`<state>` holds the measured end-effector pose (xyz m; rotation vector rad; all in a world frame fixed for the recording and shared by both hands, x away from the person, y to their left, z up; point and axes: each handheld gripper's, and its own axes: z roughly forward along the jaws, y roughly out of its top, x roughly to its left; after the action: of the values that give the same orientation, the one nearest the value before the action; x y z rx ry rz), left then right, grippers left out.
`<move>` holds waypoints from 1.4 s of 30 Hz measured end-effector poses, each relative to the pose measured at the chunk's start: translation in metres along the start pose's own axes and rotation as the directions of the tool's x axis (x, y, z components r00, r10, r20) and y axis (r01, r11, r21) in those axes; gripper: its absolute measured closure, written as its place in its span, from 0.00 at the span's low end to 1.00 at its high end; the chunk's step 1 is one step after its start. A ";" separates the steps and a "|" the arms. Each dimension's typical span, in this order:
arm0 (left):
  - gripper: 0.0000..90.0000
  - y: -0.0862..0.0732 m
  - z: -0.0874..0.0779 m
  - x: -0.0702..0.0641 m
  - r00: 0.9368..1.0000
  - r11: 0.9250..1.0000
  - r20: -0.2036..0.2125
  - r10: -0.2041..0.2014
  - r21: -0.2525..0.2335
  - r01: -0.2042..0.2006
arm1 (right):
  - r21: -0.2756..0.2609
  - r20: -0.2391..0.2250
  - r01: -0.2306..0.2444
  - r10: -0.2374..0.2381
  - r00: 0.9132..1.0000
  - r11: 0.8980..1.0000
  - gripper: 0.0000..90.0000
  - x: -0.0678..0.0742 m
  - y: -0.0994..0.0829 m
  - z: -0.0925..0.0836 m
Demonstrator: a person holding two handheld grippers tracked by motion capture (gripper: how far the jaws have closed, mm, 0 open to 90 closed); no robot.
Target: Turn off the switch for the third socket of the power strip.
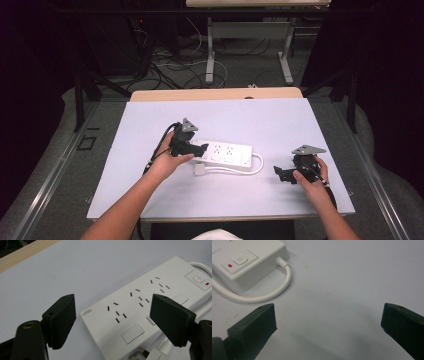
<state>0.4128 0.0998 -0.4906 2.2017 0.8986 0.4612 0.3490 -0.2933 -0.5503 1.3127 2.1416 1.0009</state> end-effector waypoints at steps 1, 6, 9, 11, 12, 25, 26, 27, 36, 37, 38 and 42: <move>0.24 0.000 0.000 0.000 1.000 1.000 -0.003 -0.006 -0.008 0.006 | -0.001 0.000 0.000 0.000 1.000 1.000 0.00 0.000 0.000 0.000; 0.24 0.000 -0.003 0.000 1.000 1.000 -0.005 -0.011 -0.011 0.011 | 0.000 0.000 0.001 -0.001 1.000 1.000 0.00 0.000 0.000 0.000; 0.23 0.000 -0.006 0.001 1.000 1.000 -0.009 -0.008 -0.027 0.007 | -0.001 0.001 0.001 -0.001 1.000 1.000 0.00 0.000 0.000 0.000; 0.22 0.000 -0.008 0.002 1.000 0.999 -0.012 -0.008 -0.037 0.008 | 0.000 0.001 0.002 -0.002 1.000 1.000 0.00 0.000 0.000 0.000; 0.20 0.000 -0.009 0.002 1.000 0.999 -0.015 -0.015 -0.033 0.014 | 0.001 0.002 0.000 0.000 1.000 1.000 0.00 0.000 0.000 0.000; 0.00 -0.009 -0.024 0.016 0.994 0.990 -0.027 -0.108 -0.089 0.106 | 0.001 0.007 -0.002 0.002 1.000 1.000 0.00 0.000 0.000 0.000; 0.00 -0.011 -0.026 0.017 0.993 0.988 -0.017 -0.121 -0.094 0.119 | 0.002 0.008 -0.006 0.006 1.000 1.000 0.00 0.000 0.000 -0.001; 0.00 -0.012 -0.027 0.018 0.991 0.987 -0.010 -0.130 -0.097 0.128 | 0.000 0.009 0.001 -0.001 1.000 1.000 0.00 0.000 0.000 -0.001; 0.00 -0.022 -0.043 0.030 0.981 0.972 0.030 -0.193 -0.130 0.195 | -0.004 0.008 0.004 -0.004 1.000 1.000 0.00 0.000 0.000 -0.001; 0.00 -0.024 -0.045 0.030 0.978 0.968 0.032 -0.207 -0.136 0.209 | -0.002 0.010 0.000 0.000 1.000 1.000 0.00 0.001 0.000 -0.001; 0.00 -0.025 -0.047 0.032 0.977 0.967 0.030 -0.211 -0.137 0.213 | -0.002 0.008 0.000 0.001 1.000 1.000 0.00 0.001 0.000 -0.001; 0.00 -0.033 -0.056 0.037 0.974 0.962 0.018 -0.228 -0.150 0.228 | -0.003 0.008 0.000 0.000 1.000 1.000 0.00 0.001 0.000 -0.001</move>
<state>0.3928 0.1696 -0.4735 1.9334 1.0663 0.4034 0.3483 -0.2926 -0.5497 1.3137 2.1333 0.9965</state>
